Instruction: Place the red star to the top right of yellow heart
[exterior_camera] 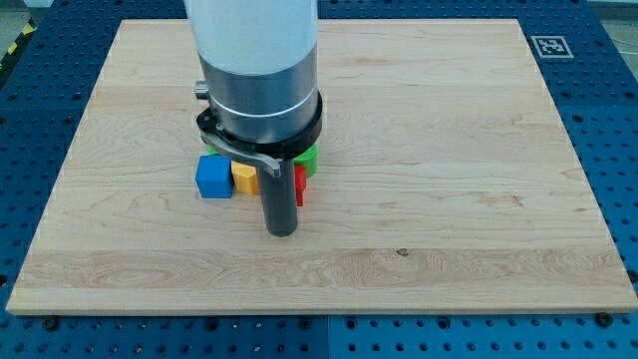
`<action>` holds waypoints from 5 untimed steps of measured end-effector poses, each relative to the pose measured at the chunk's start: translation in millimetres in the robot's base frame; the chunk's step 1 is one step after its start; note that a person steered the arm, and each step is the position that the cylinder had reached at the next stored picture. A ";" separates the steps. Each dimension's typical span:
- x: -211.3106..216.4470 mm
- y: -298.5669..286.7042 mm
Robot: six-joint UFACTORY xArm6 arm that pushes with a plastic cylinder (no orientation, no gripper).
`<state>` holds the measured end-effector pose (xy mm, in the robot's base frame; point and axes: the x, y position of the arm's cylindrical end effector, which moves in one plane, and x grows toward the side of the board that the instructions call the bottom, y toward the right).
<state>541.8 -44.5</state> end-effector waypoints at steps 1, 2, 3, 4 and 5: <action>-16.5 2.6; -23.8 12.2; -41.7 18.8; -52.9 26.4; -63.1 38.1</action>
<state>478.7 -6.4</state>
